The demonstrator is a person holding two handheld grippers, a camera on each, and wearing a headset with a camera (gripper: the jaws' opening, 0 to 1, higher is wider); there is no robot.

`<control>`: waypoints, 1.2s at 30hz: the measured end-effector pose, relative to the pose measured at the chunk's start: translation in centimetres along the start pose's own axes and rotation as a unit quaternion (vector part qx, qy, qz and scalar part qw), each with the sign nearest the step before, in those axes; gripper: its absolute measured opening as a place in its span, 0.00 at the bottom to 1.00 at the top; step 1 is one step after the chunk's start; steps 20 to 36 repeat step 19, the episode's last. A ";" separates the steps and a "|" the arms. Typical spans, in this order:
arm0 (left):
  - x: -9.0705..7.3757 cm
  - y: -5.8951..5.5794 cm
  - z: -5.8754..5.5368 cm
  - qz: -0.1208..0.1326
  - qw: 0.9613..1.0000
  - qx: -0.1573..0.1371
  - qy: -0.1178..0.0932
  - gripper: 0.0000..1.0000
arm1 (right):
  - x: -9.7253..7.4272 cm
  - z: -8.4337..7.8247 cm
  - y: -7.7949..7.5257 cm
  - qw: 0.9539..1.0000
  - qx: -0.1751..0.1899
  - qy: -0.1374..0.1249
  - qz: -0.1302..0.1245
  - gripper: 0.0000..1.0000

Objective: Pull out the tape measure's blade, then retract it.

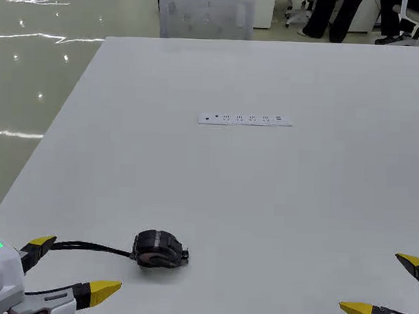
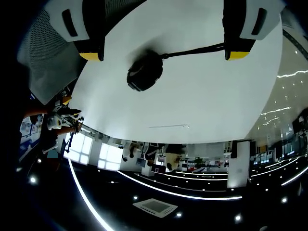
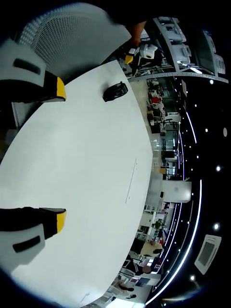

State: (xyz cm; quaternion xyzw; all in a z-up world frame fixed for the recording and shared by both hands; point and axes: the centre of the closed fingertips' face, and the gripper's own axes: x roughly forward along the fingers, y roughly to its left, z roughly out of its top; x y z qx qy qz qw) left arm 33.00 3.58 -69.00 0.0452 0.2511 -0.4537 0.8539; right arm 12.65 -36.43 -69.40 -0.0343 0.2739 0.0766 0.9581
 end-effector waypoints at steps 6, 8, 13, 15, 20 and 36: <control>-0.1 0.5 0.2 0.006 1.000 -0.003 -0.003 1.00 | 0.0 -0.1 0.0 1.000 0.002 0.002 0.000 0.92; -0.1 0.7 -0.1 0.008 1.000 0.000 0.006 1.00 | 0.0 -0.1 0.0 1.000 0.004 0.002 -0.001 0.92; -0.1 0.8 0.1 0.009 1.000 -0.004 0.003 1.00 | -0.1 -0.3 -0.1 1.000 0.004 0.002 -0.003 0.91; -0.2 0.9 0.2 0.009 1.000 -0.005 0.002 1.00 | -0.2 -0.5 -0.1 1.000 0.003 0.005 -0.004 0.91; -0.2 0.9 0.2 0.009 1.000 -0.007 0.003 1.00 | -0.3 -0.8 -0.1 1.000 0.004 0.007 -0.002 0.92; -0.2 0.9 0.2 0.009 1.000 -0.007 0.003 1.00 | -0.3 -0.8 -0.1 1.000 0.004 0.007 -0.002 0.92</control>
